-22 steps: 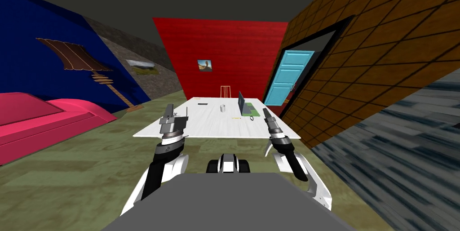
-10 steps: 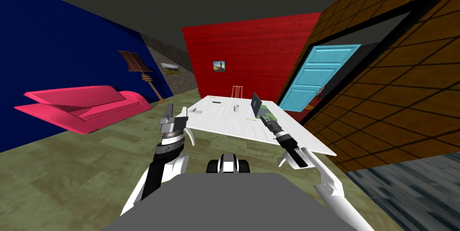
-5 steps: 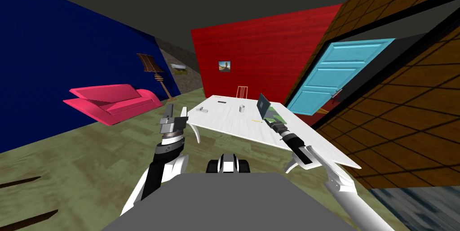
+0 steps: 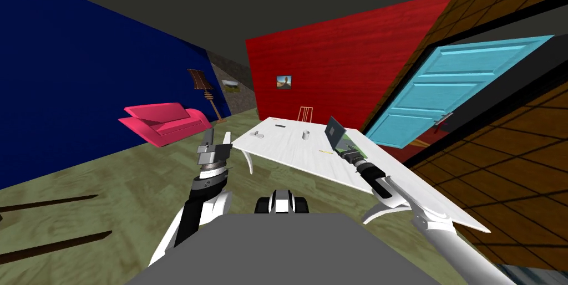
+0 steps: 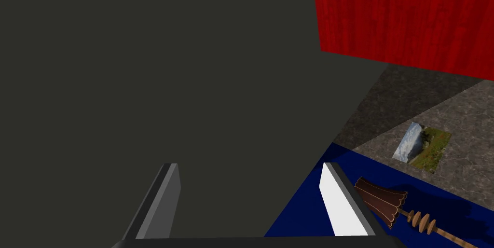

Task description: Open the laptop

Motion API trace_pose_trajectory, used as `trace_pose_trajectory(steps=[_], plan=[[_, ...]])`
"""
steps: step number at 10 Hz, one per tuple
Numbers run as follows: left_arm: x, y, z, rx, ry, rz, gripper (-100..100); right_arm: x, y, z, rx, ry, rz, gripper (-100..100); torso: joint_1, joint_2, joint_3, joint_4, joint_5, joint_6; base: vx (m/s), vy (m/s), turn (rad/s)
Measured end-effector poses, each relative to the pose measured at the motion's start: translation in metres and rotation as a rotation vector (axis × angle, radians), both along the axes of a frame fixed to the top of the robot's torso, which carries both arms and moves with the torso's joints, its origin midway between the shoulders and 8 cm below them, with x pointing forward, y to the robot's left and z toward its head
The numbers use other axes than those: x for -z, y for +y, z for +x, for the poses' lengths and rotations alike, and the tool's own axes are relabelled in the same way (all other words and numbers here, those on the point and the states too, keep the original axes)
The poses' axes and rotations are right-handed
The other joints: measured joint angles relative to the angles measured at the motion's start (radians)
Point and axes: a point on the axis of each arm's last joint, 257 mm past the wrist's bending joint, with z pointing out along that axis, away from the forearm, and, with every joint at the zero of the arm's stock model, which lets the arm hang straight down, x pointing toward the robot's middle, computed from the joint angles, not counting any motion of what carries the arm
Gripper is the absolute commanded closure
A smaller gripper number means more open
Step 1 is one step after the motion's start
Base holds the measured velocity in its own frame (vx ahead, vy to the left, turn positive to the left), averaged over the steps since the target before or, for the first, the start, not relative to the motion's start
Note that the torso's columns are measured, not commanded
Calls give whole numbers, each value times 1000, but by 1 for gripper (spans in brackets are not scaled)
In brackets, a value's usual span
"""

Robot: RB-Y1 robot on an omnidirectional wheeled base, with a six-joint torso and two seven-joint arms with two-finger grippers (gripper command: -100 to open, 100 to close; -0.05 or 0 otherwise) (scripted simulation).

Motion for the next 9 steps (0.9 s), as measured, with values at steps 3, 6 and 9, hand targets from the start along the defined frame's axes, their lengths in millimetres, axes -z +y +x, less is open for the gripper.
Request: trace_pose_trajectory(steps=[3, 6, 9], plan=[[0, 0, 0, 0, 0, 0, 0, -1, -48, -1, 62, 45, -145, -100, -1, -1, -1, 0, 0, 0, 9, 68, 142], [0, 0, 0, 0, 0, 0, 0, -11, -106, -6, 138, 91, -308, -100, -1, 0, 0, 0, 0, 1, 19, 73, 97], [0, 0, 0, 0, 0, 0, 0, -25, -138, -10, 189, 116, -412, -100, -2, 0, 0, 0, -1, 0, 8, 39, 101]])
